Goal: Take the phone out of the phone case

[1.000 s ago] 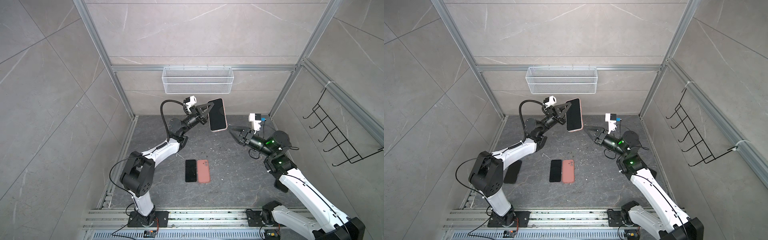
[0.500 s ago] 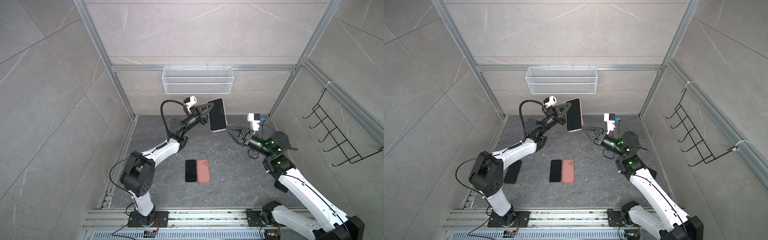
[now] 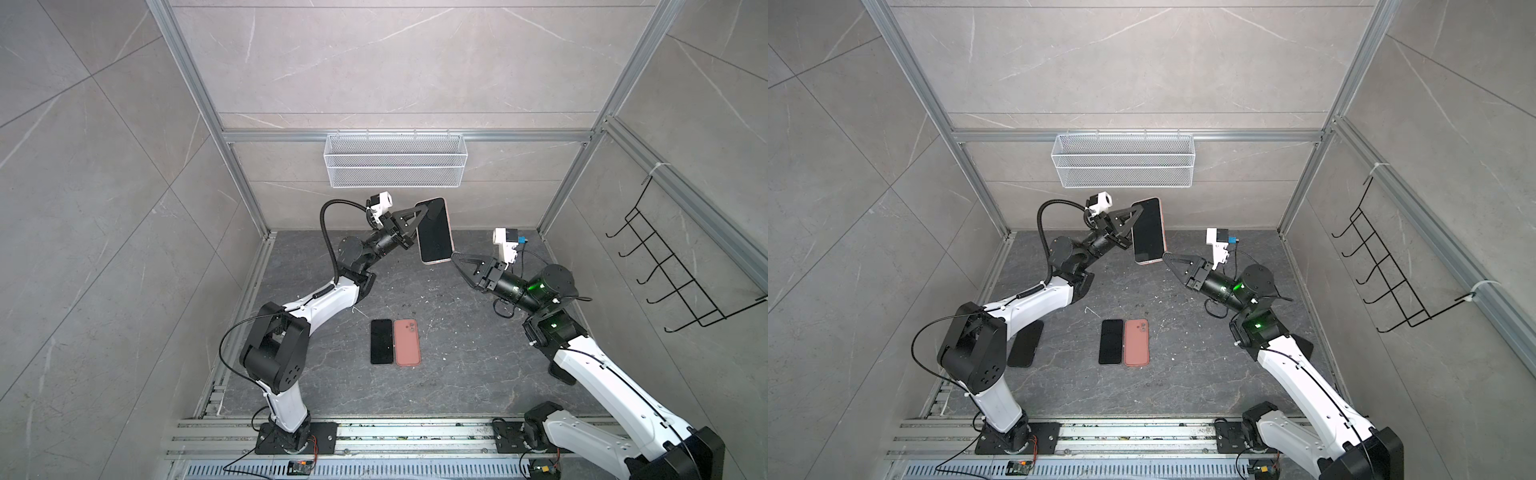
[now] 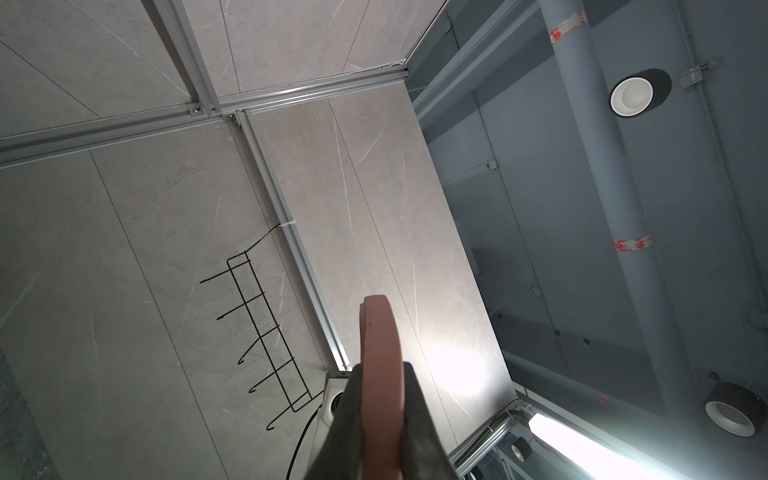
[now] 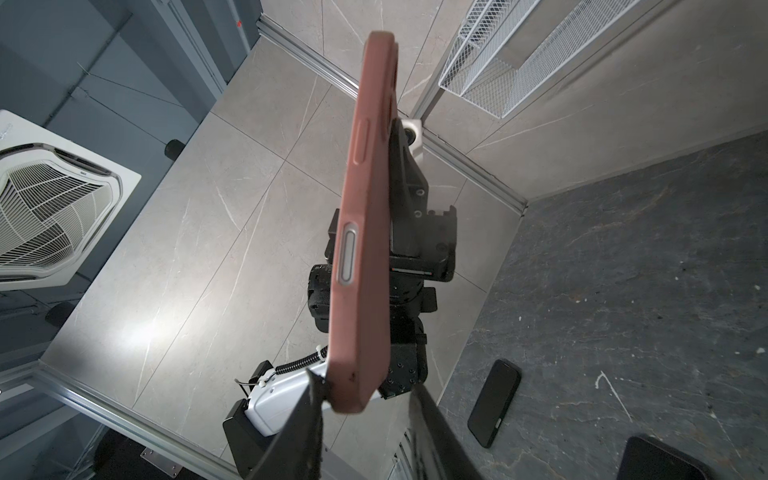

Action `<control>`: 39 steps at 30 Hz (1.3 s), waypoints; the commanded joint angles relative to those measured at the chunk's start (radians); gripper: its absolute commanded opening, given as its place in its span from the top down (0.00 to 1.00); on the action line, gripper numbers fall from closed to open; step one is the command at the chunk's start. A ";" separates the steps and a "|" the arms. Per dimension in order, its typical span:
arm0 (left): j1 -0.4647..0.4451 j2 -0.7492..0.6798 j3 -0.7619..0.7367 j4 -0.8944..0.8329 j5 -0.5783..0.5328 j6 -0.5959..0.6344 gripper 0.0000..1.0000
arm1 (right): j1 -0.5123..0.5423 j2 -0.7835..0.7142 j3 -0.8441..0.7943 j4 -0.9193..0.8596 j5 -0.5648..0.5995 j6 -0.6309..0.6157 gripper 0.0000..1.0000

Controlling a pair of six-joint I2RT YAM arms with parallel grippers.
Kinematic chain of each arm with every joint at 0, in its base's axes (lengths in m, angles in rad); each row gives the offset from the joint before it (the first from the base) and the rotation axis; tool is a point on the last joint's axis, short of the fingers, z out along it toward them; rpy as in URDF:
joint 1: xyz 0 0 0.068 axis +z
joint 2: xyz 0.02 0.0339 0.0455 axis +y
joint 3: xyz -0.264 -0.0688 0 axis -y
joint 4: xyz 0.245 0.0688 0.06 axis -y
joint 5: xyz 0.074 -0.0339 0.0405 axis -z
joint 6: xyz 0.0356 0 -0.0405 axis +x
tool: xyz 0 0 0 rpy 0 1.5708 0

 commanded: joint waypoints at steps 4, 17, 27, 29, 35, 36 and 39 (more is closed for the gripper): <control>-0.005 -0.026 0.020 0.090 -0.033 -0.015 1.00 | 0.007 -0.007 -0.049 -0.016 0.019 -0.010 0.66; -0.007 -0.028 0.032 0.090 -0.034 -0.021 1.00 | 0.007 -0.007 -0.087 -0.005 0.032 -0.010 0.67; -0.001 -0.053 -0.016 0.039 -0.026 0.011 1.00 | 0.007 -0.073 -0.062 -0.049 0.020 -0.040 0.57; -0.001 -0.063 -0.024 0.011 -0.026 0.029 1.00 | 0.007 -0.097 -0.065 -0.063 0.022 -0.046 0.54; -0.003 -0.057 -0.023 0.012 -0.028 0.029 1.00 | 0.007 -0.087 -0.068 -0.036 0.007 -0.021 0.53; -0.004 -0.056 -0.022 0.012 -0.029 0.029 1.00 | 0.007 -0.081 -0.071 -0.026 0.007 -0.015 0.53; -0.005 -0.059 -0.023 0.012 -0.026 0.030 1.00 | 0.007 -0.064 -0.080 -0.004 0.008 -0.005 0.54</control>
